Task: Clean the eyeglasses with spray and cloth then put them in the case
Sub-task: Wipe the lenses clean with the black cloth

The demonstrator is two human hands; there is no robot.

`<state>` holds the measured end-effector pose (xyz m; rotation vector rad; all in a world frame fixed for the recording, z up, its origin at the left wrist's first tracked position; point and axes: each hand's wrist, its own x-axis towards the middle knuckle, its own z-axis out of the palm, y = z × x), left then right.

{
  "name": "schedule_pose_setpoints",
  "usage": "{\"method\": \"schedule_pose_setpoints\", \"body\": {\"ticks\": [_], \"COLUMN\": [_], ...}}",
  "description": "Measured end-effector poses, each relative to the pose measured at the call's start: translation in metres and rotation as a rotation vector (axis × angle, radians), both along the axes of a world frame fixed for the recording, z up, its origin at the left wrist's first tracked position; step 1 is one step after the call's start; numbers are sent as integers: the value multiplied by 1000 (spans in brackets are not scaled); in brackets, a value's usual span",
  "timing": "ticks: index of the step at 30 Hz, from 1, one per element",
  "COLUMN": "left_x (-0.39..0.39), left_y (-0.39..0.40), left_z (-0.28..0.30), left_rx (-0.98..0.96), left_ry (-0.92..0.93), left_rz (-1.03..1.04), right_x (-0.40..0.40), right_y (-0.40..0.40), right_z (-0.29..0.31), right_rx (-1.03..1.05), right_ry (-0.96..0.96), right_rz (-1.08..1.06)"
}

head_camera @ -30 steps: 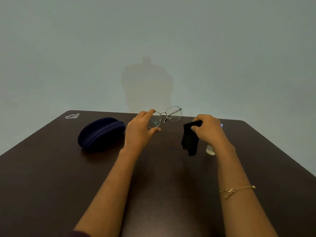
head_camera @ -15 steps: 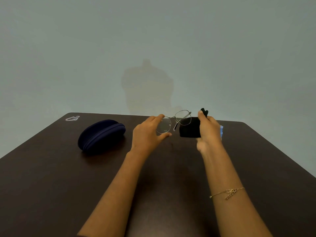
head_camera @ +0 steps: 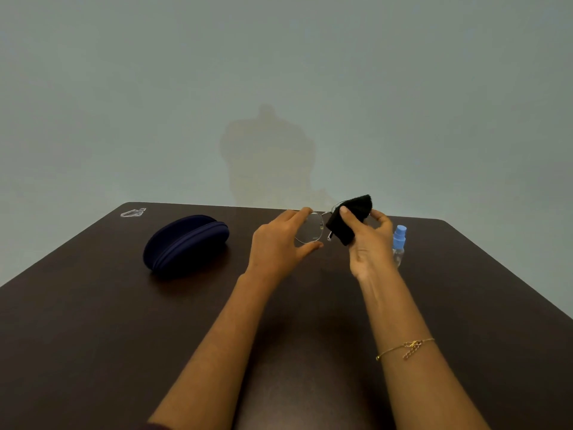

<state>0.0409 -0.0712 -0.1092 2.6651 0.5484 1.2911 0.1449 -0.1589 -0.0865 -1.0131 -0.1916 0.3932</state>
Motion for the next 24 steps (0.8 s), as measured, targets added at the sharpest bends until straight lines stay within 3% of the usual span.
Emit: {"method": "schedule_pose_setpoints", "body": {"ticks": [5, 12, 16, 24], "left_x": [3, -1, 0, -1], "left_y": [-3, 2, -5, -9], "left_z": [-2, -2, -1, 1], "left_rx": [33, 53, 127, 252], "left_ry": [31, 64, 114, 42], "left_rz": [-48, -14, -44, 12], "right_x": [2, -3, 3, -5], "right_y": [3, 3, 1, 8], "right_z": [-3, -4, -6, -6], "right_rx": [56, 14, -50, -174], "right_ry": [158, 259, 347, 251], "right_rz": [-61, 155, 51, -11]}}
